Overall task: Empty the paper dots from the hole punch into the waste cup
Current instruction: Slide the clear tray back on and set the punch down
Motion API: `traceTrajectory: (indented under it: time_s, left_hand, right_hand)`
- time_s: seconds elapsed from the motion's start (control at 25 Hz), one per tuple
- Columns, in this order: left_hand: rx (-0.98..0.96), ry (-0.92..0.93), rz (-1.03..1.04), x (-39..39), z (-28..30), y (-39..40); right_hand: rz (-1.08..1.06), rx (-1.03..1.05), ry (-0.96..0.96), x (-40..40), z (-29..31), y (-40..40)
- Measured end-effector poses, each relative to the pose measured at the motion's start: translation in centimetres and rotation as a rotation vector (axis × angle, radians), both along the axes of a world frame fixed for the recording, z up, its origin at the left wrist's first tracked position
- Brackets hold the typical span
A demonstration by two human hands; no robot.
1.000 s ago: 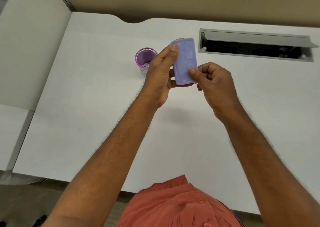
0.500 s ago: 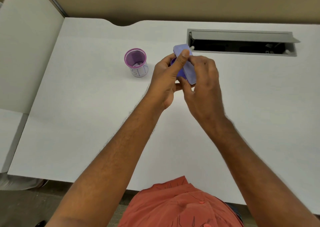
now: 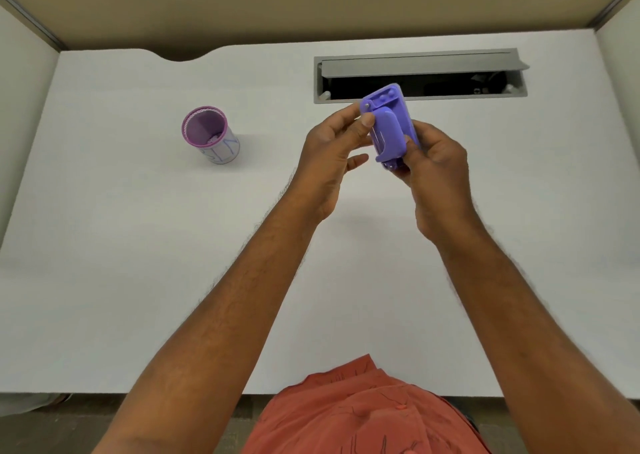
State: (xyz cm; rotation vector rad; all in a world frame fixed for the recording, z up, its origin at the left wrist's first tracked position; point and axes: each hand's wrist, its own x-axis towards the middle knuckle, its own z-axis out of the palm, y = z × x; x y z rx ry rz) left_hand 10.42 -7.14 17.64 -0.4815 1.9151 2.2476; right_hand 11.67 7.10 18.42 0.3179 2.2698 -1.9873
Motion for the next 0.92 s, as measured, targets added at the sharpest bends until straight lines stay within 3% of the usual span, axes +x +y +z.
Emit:
traceTrajectory:
  time_s: [0.2,0.4,0.68,0.92]
  left_hand:
    - [0.117,0.0,-0.049,-1.9,-1.0,4.2]
    - [0.061,-0.056,-0.053,-3.8,-2.3,8.0]
    - [0.002,-0.1,-0.093,-6.9,-4.6,12.5]
    - [-0.164,-0.099,-0.131,-10.0,-7.9,15.5]
  right_hand:
    - [-0.025,-0.128,-0.053,-0.9,-0.5,4.5]
    - [-0.086,-0.177,-0.074,-2.3,-1.8,7.8]
    - [-0.145,0.037,-0.062,-4.9,-4.9,12.0]
    - [-0.248,0.082,-0.103,-8.3,-8.7,16.2]
